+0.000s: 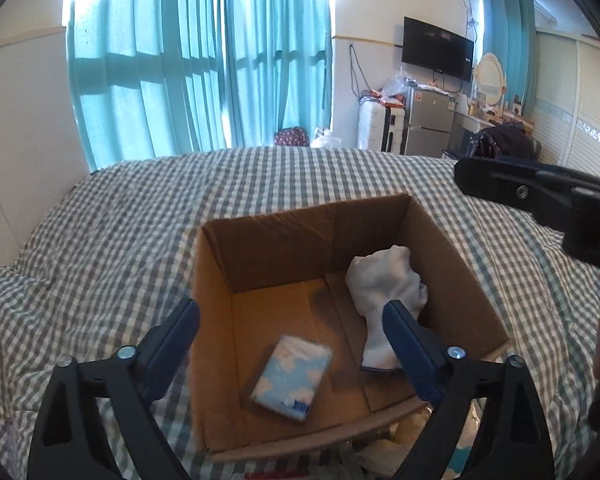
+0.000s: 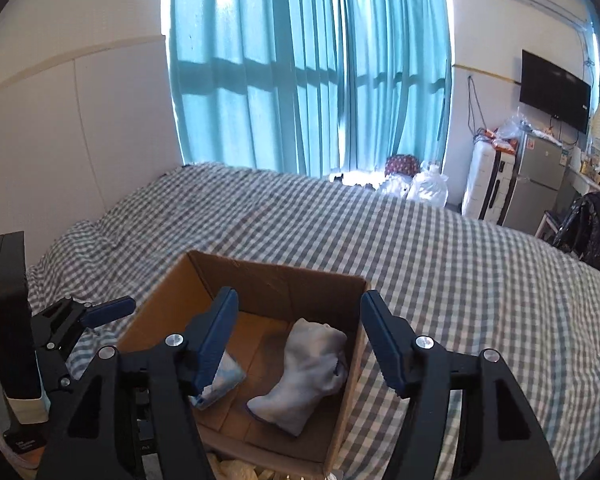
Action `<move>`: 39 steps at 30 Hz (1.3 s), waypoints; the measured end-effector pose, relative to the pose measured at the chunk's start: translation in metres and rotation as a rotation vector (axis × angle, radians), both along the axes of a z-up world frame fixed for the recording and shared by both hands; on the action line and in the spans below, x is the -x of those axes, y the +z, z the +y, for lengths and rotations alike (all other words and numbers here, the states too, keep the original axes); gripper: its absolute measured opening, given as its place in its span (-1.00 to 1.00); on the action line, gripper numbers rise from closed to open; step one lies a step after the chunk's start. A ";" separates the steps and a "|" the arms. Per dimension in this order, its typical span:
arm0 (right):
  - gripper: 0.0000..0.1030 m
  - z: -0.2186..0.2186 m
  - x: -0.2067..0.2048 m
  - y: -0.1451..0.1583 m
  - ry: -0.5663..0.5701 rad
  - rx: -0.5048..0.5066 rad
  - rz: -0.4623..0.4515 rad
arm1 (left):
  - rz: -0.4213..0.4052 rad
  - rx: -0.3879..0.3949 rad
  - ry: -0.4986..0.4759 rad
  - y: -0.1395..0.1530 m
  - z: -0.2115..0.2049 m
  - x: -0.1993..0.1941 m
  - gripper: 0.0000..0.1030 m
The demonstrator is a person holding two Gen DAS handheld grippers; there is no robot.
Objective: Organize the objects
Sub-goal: 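Grasp the white toothpaste tube with the right tool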
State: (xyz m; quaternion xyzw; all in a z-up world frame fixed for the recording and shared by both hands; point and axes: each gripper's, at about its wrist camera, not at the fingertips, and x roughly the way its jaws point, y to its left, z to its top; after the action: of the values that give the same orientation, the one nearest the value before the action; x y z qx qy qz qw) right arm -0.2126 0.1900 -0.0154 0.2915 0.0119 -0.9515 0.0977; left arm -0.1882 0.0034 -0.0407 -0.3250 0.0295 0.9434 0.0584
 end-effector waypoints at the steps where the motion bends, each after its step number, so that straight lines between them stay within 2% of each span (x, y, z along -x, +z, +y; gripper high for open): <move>1: 0.25 0.000 -0.008 0.008 -0.003 -0.006 0.015 | 0.011 0.007 0.006 0.006 -0.001 -0.004 0.91; 8: 0.28 -0.001 -0.066 0.045 0.023 -0.062 0.076 | 0.064 0.006 0.040 0.038 -0.018 -0.047 1.00; 12: 0.28 -0.004 -0.099 0.050 0.019 -0.084 0.095 | 0.067 0.009 0.052 0.044 -0.025 -0.070 1.00; 15: 0.28 -0.004 -0.119 0.042 0.024 -0.081 0.081 | 0.062 0.018 0.070 0.041 -0.029 -0.086 1.00; 19: 0.28 -0.009 -0.138 0.011 0.052 -0.075 0.014 | 0.032 0.012 0.083 0.025 -0.032 -0.107 1.00; 22: 0.28 -0.014 -0.149 -0.027 0.053 -0.074 -0.054 | 0.012 0.014 0.097 0.006 -0.033 -0.124 1.00; 24: 0.28 -0.020 -0.154 -0.055 0.052 -0.113 -0.101 | -0.003 0.028 0.108 -0.009 -0.033 -0.135 1.00; 29: 0.28 -0.039 -0.159 -0.112 0.133 -0.114 -0.228 | -0.077 0.050 0.119 -0.051 -0.035 -0.150 1.00; 34: 0.28 -0.058 -0.160 -0.145 0.232 -0.100 -0.331 | -0.171 0.030 0.123 -0.088 -0.043 -0.152 1.00; 39: 0.28 -0.069 -0.159 -0.173 0.271 -0.112 -0.426 | -0.191 0.011 0.131 -0.098 -0.050 -0.150 1.00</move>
State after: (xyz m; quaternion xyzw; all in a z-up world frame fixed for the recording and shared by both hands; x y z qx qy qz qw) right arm -0.0533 0.1213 -0.1882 0.4862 0.0824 -0.8446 0.2085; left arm -0.0381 -0.0463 -0.1384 -0.4152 0.0074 0.9097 -0.0027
